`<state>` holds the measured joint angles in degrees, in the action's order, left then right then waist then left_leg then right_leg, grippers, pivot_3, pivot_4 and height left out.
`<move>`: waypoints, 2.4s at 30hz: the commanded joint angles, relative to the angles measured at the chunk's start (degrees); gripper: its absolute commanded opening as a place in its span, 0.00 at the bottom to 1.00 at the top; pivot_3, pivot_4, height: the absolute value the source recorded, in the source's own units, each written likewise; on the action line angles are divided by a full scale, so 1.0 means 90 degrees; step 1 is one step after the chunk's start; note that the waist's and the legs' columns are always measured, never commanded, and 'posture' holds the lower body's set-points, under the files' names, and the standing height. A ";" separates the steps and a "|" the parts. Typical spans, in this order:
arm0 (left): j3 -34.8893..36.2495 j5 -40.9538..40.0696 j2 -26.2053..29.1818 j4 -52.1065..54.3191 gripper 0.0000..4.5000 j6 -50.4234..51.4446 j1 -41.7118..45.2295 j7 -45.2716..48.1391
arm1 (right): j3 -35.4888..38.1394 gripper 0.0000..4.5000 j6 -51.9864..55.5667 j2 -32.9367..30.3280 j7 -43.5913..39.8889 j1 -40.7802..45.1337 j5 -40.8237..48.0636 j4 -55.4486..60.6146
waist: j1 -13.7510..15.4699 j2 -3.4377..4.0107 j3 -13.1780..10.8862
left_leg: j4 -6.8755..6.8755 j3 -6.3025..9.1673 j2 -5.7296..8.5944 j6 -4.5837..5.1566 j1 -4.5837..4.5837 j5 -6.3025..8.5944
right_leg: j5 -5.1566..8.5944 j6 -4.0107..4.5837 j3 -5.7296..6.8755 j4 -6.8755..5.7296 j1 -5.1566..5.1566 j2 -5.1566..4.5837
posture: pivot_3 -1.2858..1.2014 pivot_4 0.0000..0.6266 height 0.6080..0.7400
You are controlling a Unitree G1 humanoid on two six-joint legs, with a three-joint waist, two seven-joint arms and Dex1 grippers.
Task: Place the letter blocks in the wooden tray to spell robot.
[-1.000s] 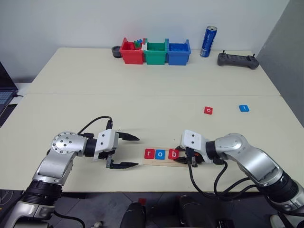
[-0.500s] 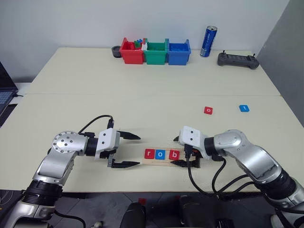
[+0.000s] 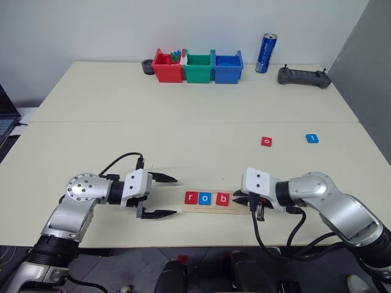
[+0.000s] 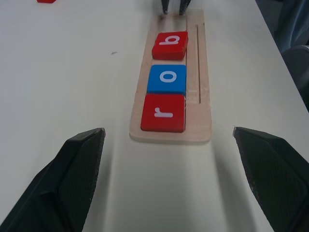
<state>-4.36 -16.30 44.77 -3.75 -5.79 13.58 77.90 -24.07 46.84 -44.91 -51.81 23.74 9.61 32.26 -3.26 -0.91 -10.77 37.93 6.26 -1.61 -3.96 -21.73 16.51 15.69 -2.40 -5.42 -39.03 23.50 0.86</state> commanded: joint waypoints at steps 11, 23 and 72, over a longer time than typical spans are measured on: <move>0.0078 0.0027 0.0007 0.0061 1.00 -0.0290 -0.0176 -0.0097 | -0.0612 0.01 -0.0039 0.0235 -0.0105 0.0537 -0.0356 -0.0293 | -0.0002 0.0000 0.0000 | 0.0000 0.0000 0.0000 0.0000 0.0001 0.0000 | 0.0000 0.0000 0.0000 0.0000 0.0000 0.0000 | 0.52 0.24 1.00; 0.0059 0.0004 0.0011 0.0289 1.00 -0.0069 -0.0141 -0.0204 | -0.0823 0.01 -0.0154 0.0540 -0.0163 0.0713 -0.0481 -0.0496 | -0.0001 0.0000 0.0000 | 0.0000 0.0001 0.0000 0.0000 0.0000 0.0000 | 0.0000 0.0000 0.0001 -0.0001 0.0001 0.0000 | 0.52 0.24 1.00; 0.0130 -0.0079 0.0027 0.1012 1.00 0.0514 -0.0355 -0.0599 | 0.0752 0.43 -0.1083 -0.0085 -0.0769 0.0205 -0.0188 -0.0605 | 0.0010 -0.0001 0.0001 | 0.0000 0.0002 0.0003 0.0000 0.0001 0.0000 | 0.0000 0.0000 0.0001 -0.0001 -0.0001 -0.0003 | 0.52 0.24 1.00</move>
<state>-4.34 -15.77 44.55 2.98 -1.37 10.06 72.93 -19.83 36.69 -45.07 -58.00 25.79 6.10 24.40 -3.18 -0.91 -10.76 37.93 6.28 -1.60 -3.96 -21.73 16.51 15.69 -2.40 -5.42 -39.04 23.49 0.84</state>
